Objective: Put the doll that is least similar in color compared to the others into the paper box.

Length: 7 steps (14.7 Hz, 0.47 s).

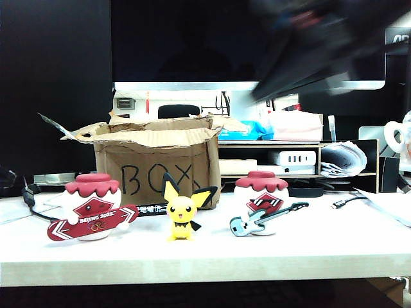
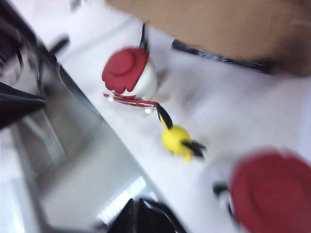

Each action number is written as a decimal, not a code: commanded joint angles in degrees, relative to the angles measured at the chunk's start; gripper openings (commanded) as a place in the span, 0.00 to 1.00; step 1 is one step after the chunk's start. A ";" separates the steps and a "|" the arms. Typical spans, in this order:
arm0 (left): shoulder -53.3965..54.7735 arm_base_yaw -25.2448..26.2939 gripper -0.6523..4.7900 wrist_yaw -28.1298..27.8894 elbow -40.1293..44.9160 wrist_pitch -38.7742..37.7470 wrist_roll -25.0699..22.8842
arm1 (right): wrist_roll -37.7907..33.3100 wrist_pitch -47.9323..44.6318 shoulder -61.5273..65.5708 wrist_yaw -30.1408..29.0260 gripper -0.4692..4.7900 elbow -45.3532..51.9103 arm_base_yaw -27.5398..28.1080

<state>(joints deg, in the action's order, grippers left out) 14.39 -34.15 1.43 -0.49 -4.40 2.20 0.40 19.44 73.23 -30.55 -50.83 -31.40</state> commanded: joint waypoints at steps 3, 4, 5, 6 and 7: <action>-0.04 0.00 0.11 0.07 -0.04 0.37 -0.04 | 12.87 16.74 17.25 15.15 0.44 -16.98 -10.03; -0.04 0.00 0.11 -0.22 -0.04 0.35 -0.04 | 13.44 17.59 19.47 16.37 0.44 -18.60 -11.28; -0.04 0.00 0.11 -0.17 -0.04 0.33 -0.04 | 14.49 17.57 21.94 16.76 0.54 -20.17 -12.44; -0.04 0.00 0.11 -0.13 -0.04 0.35 -0.04 | 15.08 17.59 23.15 17.07 0.68 -20.94 -12.81; -0.04 0.00 0.11 -0.22 -0.04 0.37 -0.04 | 15.08 16.57 24.22 17.66 0.77 -21.29 -13.29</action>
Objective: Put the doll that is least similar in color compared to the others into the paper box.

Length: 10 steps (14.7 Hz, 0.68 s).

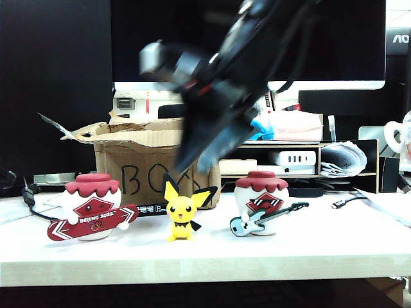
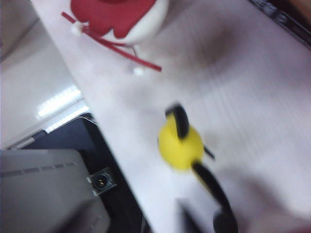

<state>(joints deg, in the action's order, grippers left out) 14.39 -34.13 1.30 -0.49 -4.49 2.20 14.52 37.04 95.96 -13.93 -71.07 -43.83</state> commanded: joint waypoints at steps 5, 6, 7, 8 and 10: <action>-0.02 -0.02 0.11 -0.04 -0.04 0.37 -0.04 | 4.02 -7.91 4.04 4.07 0.81 -1.07 -1.27; -0.02 -0.02 0.11 -0.04 -0.04 0.39 -0.04 | 4.02 -8.57 4.81 5.01 0.81 -1.07 -1.27; -0.02 -0.02 0.11 -0.02 -0.04 0.33 -0.04 | 4.20 -8.59 5.73 5.49 0.81 -1.07 -1.27; -0.02 -0.02 0.11 -0.02 -0.04 0.33 -0.04 | 4.22 -8.63 7.56 5.49 0.81 -1.09 -1.31; -0.02 0.00 0.11 -0.02 -0.04 0.33 -0.04 | 4.63 -8.63 8.92 5.51 0.81 -1.07 -1.36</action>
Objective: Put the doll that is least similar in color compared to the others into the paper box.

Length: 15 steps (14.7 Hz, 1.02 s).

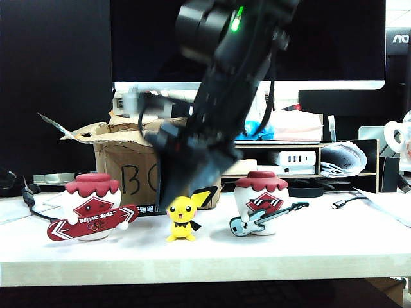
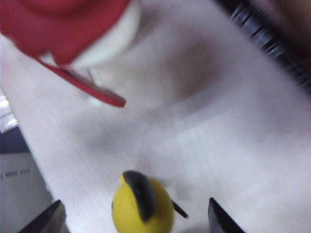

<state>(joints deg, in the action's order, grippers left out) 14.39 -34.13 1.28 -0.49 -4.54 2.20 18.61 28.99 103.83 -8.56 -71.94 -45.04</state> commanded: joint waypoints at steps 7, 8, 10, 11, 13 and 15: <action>-0.04 -0.02 0.11 0.00 -0.04 0.37 -0.04 | 1.22 -1.31 3.15 1.62 0.32 -0.20 -0.17; -0.04 -0.02 0.11 0.00 -0.04 0.37 -0.04 | 1.22 -1.31 3.15 1.60 0.31 -0.20 -0.17; -0.04 -0.02 0.11 0.00 -0.04 0.35 -0.04 | 1.20 -1.18 3.13 1.60 0.29 -0.20 -0.17; -0.04 -0.02 0.11 0.00 -0.04 0.37 -0.04 | 1.18 -1.11 3.06 1.60 0.29 -0.20 -0.17; -0.04 -0.02 0.11 0.00 -0.04 0.37 -0.04 | 0.94 -0.90 2.75 1.57 0.28 -0.24 -0.17; -0.04 -0.02 0.11 0.00 -0.04 0.35 -0.04 | 0.48 -0.33 1.27 0.96 0.28 -0.24 -0.15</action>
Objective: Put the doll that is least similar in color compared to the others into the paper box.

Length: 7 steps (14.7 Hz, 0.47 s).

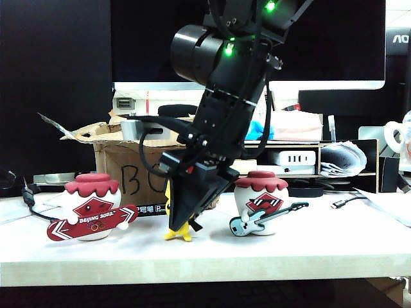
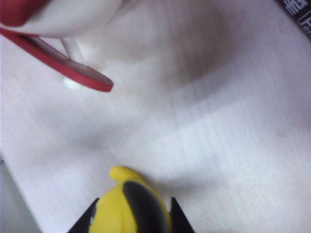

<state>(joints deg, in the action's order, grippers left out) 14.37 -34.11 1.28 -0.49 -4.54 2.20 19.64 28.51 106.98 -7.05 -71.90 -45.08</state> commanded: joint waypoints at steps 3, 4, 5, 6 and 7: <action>-0.02 -0.04 0.11 0.00 -0.04 0.37 -0.04 | -0.90 0.35 -7.08 -0.55 0.28 -0.28 -0.04; -0.02 -0.04 0.11 0.00 -0.04 0.35 -0.04 | -1.68 0.33 -9.07 -0.63 0.28 -0.28 -0.04; -0.02 -0.04 0.11 0.00 -0.04 0.35 -0.04 | -1.77 0.24 -11.04 -0.79 0.28 -0.28 -0.07; -0.02 -0.04 0.11 0.00 -0.04 0.37 -0.04 | -2.08 -0.11 -12.98 -0.76 0.28 -0.28 -0.09; -0.02 -0.02 0.11 0.00 -0.04 0.37 -0.04 | -2.08 -1.64 -16.17 -0.72 0.28 -0.28 -0.09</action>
<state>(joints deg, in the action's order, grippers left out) 14.37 -34.11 1.28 -0.49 -4.56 2.20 17.85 28.82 91.98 -7.55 -71.96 -45.06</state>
